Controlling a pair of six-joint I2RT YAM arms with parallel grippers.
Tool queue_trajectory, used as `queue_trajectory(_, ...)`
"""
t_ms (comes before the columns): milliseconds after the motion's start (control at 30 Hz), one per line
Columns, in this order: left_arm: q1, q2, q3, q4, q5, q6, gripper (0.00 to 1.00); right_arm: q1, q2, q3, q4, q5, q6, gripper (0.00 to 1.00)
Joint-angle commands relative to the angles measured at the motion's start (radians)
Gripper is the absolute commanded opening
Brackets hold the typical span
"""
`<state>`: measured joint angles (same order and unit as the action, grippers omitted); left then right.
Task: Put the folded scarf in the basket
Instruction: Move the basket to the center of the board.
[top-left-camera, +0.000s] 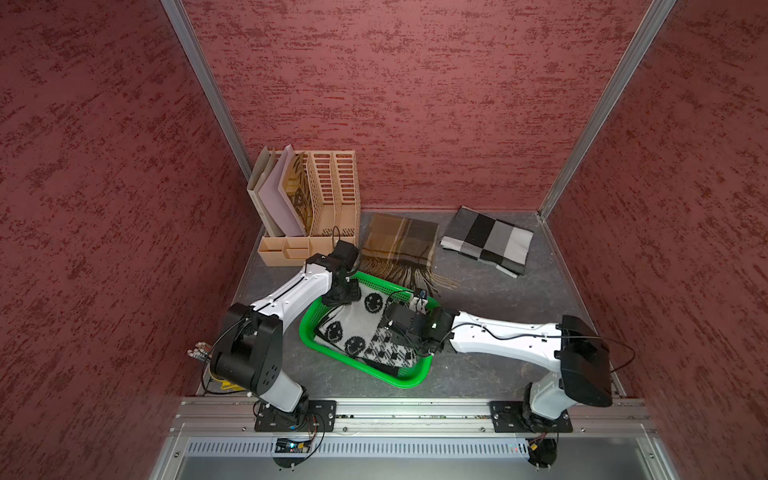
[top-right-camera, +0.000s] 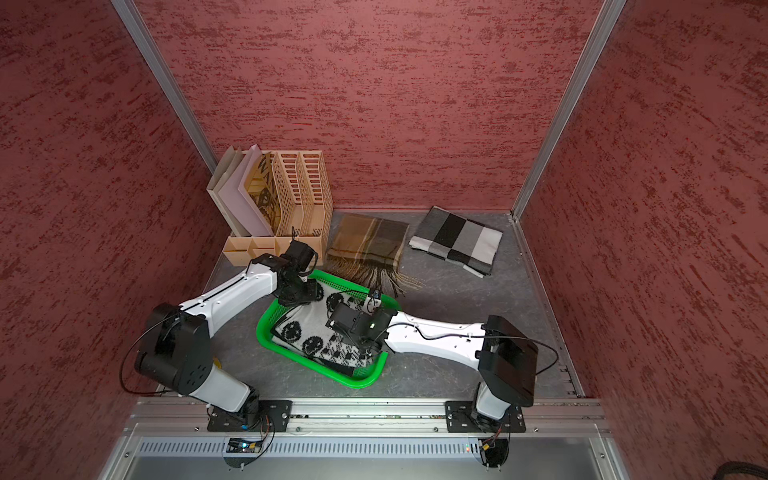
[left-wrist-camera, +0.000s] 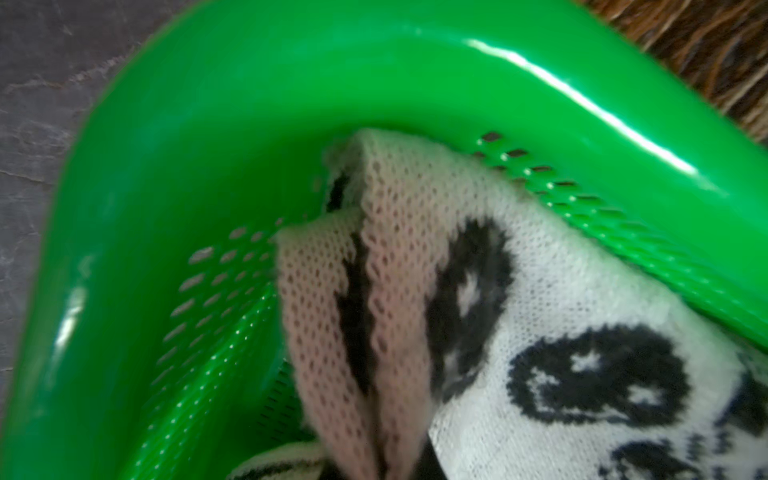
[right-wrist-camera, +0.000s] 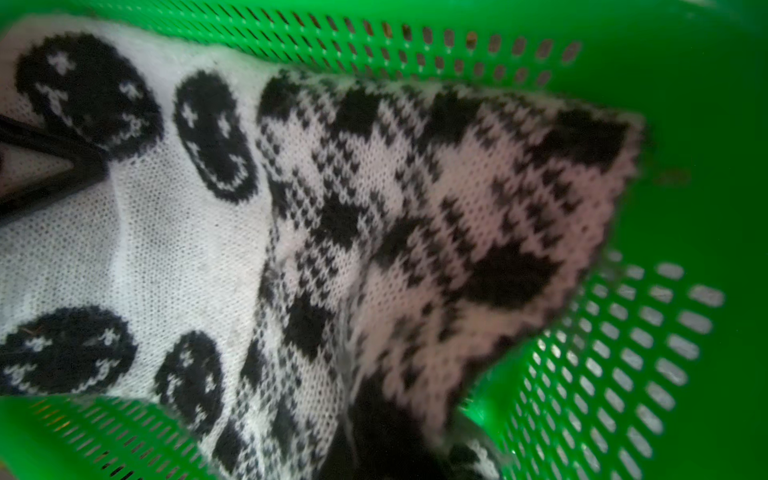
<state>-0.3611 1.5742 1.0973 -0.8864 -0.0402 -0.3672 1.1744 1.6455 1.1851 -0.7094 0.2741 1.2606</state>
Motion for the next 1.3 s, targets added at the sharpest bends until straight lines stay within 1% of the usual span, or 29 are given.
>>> queue_trajectory(0, -0.011, 0.016, -0.016, 0.085, -0.038, -0.001, 0.0, 0.004, 0.001, -0.001, -0.033, 0.032, 0.022, 0.0)
queue_trajectory(100, -0.025, 0.032, -0.027, 0.099, -0.069, -0.003, 0.0, 0.002, 0.004, -0.005, -0.052, 0.042, 0.026, 0.0)
queue_trajectory(300, -0.036, 0.069, -0.035, 0.116, -0.11, -0.001, 0.0, -0.002, 0.007, -0.036, -0.046, 0.014, 0.06, 0.0)
queue_trajectory(433, -0.058, 0.085, -0.036, 0.109, -0.159, -0.003, 0.01, -0.001, -0.003, -0.044, -0.093, 0.044, 0.095, 0.0)
queue_trajectory(467, -0.063, 0.087, -0.039, 0.109, -0.158, -0.005, 0.05, -0.002, -0.007, -0.049, -0.104, 0.052, 0.096, 0.0)
queue_trajectory(500, -0.068, 0.087, -0.041, 0.106, -0.157, -0.007, 0.13, -0.005, -0.012, -0.053, -0.111, 0.055, 0.092, 0.0)
queue_trajectory(533, -0.075, 0.085, -0.041, 0.1, -0.157, -0.013, 0.21, -0.008, -0.015, -0.058, -0.116, 0.056, 0.085, 0.04)
queue_trajectory(600, -0.099, 0.069, -0.051, 0.096, -0.152, -0.027, 0.34, -0.014, -0.028, -0.074, -0.13, 0.057, 0.061, 0.15)
queue_trajectory(667, -0.121, 0.046, -0.069, 0.099, -0.133, -0.047, 0.42, -0.023, -0.052, -0.098, -0.131, 0.055, 0.025, 0.24)
queue_trajectory(700, -0.13, 0.031, -0.083, 0.106, -0.114, -0.061, 0.45, -0.029, -0.069, -0.112, -0.136, 0.058, 0.005, 0.26)
queue_trajectory(733, -0.14, 0.016, -0.095, 0.115, -0.099, -0.074, 0.45, -0.033, -0.086, -0.124, -0.139, 0.064, -0.014, 0.27)
queue_trajectory(767, -0.155, -0.002, -0.107, 0.12, -0.087, -0.088, 0.45, -0.038, -0.106, -0.138, -0.141, 0.068, -0.041, 0.31)
queue_trajectory(800, -0.169, -0.015, -0.119, 0.124, -0.078, -0.104, 0.46, -0.05, -0.122, -0.152, -0.151, 0.071, -0.069, 0.32)
queue_trajectory(933, -0.214, -0.063, -0.159, 0.169, -0.002, -0.167, 0.46, -0.101, -0.183, -0.213, -0.182, 0.068, -0.16, 0.31)
queue_trajectory(1033, -0.263, -0.073, -0.166, 0.184, 0.018, -0.206, 0.46, -0.148, -0.265, -0.267, -0.217, 0.078, -0.213, 0.31)
queue_trajectory(1200, -0.344, -0.078, -0.177, 0.219, 0.04, -0.262, 0.4, -0.231, -0.376, -0.362, -0.255, 0.095, -0.293, 0.31)
queue_trajectory(1233, -0.359, -0.078, -0.178, 0.231, 0.05, -0.274, 0.38, -0.248, -0.39, -0.376, -0.263, 0.099, -0.307, 0.32)
queue_trajectory(1267, -0.373, -0.076, -0.178, 0.238, 0.056, -0.288, 0.37, -0.262, -0.401, -0.387, -0.265, 0.1, -0.317, 0.35)
